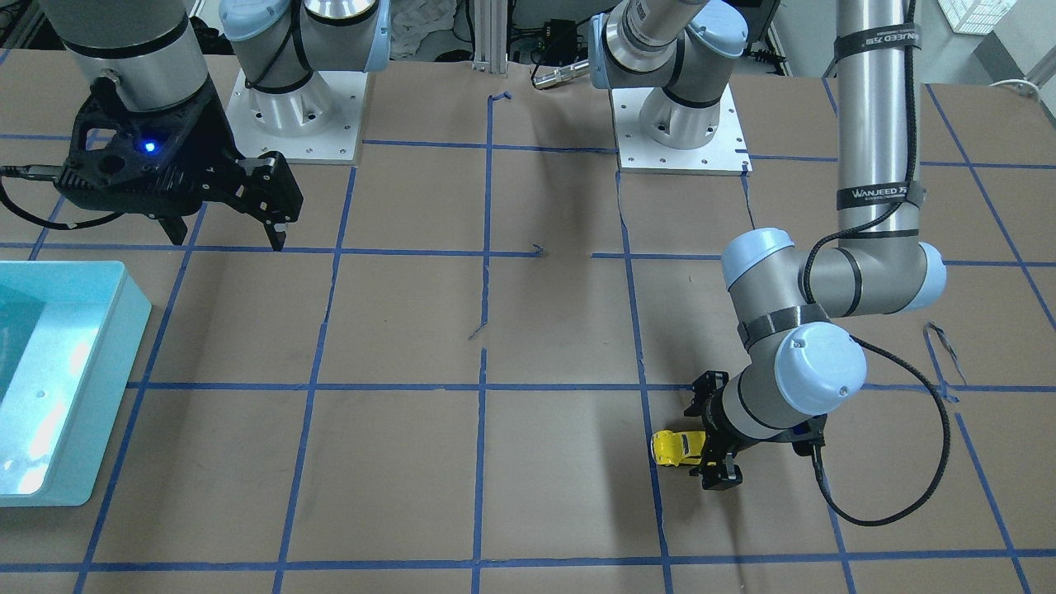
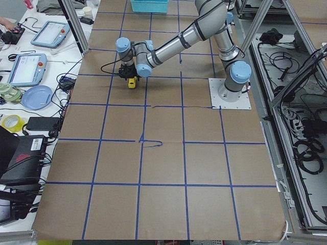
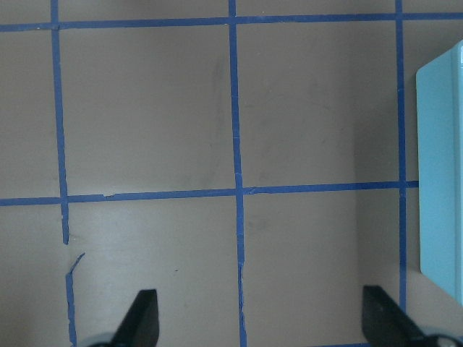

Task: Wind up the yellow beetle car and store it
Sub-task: 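Drag the yellow car with the left gripper toward the table center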

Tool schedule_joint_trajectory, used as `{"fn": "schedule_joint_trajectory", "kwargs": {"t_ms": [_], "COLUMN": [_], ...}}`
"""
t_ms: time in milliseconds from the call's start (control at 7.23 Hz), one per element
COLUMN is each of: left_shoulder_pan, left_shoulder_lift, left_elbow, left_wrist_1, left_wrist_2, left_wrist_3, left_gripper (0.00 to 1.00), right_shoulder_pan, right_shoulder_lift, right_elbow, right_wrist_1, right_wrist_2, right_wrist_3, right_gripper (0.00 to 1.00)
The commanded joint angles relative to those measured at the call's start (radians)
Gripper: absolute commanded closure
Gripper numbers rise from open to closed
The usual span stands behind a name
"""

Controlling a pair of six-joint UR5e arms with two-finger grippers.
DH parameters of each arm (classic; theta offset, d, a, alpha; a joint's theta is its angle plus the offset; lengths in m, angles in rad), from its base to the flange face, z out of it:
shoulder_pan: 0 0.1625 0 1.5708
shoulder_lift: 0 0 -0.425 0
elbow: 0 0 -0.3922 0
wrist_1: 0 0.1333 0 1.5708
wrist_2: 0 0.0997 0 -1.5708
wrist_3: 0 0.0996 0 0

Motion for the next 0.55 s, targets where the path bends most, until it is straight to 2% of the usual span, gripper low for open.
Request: {"fn": "schedule_joint_trajectory", "kwargs": {"t_ms": [0, 138, 415], "left_shoulder_pan": [0.0, 0.0, 0.0], "left_shoulder_lift": [0.0, 0.001, 0.007], "left_elbow": [0.007, 0.012, 0.017], "left_wrist_1": [0.0, 0.002, 0.012], "left_wrist_2": [0.0, 0.011, 0.0], "left_wrist_3": [-0.004, 0.031, 0.036], "left_gripper": [0.96, 1.0, 1.0], "right_shoulder_pan": [0.0, 0.0, 0.0], "right_shoulder_lift": [0.0, 0.0, 0.0], "right_elbow": [0.0, 0.0, 0.0], "right_wrist_1": [0.0, 0.0, 0.0], "right_wrist_2": [0.001, 0.001, 0.003], "right_wrist_3": [0.0, 0.0, 0.0], "right_gripper": [0.0, 0.0, 0.0]}}
